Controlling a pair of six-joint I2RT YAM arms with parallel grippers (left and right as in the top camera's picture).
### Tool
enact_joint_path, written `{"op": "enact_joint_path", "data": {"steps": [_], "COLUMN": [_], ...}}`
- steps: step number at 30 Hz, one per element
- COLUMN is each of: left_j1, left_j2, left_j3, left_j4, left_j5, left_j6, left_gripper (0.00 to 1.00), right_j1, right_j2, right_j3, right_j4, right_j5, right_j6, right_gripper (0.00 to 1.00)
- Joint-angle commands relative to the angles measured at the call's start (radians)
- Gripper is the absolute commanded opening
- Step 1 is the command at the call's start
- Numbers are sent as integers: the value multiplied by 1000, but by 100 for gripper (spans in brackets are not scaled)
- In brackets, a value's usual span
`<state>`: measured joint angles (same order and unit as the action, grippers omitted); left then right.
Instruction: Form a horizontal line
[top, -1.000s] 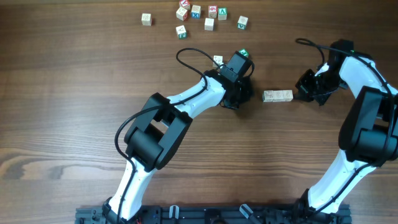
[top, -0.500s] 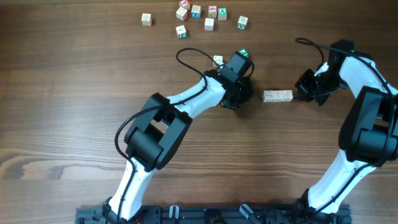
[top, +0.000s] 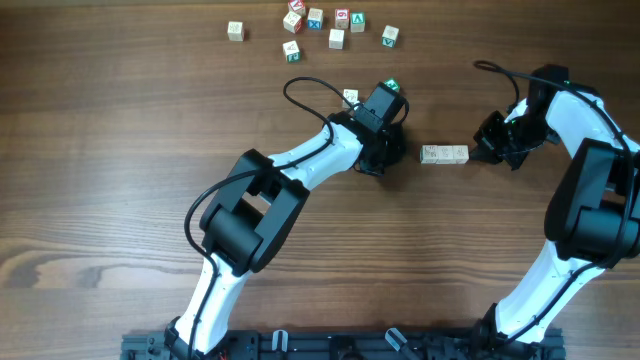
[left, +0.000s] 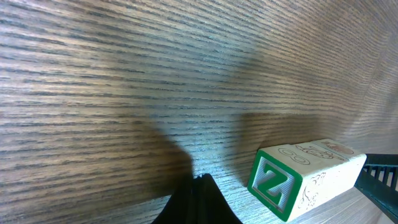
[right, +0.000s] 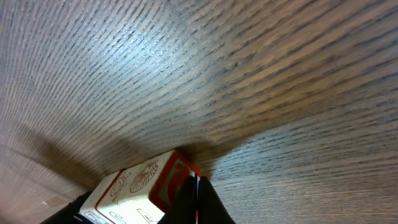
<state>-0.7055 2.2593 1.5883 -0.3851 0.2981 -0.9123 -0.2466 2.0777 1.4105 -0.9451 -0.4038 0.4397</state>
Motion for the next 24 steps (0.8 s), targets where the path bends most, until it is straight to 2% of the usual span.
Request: {"op": "enact_joint_path", "data": {"steps": [1,8,14,19,24], "left_j1": [2,2,2,3,14], "left_j2": [11,11,11,-1,-37], "left_j3": [-3,-3,-3,-3,-3], "left_j4": [3,3,3,-1,-85], "left_j5": [12,12,12,9,-77], "left_j6": [-9,-9,-9,-9,-15], "left_gripper": [4,4,4,4,4], "right_j1": [2,2,2,26,107], "right_j2": [13,13,13,13,13], "right_j3": [-6,-6,56,93,93], "right_j4": [-1,45,144,255,314], "right_j5": [4,173,179,-74,-85], "right_j6": [-20,21,-6,-179,-208], "right_gripper": [4,4,4,4,5]}}
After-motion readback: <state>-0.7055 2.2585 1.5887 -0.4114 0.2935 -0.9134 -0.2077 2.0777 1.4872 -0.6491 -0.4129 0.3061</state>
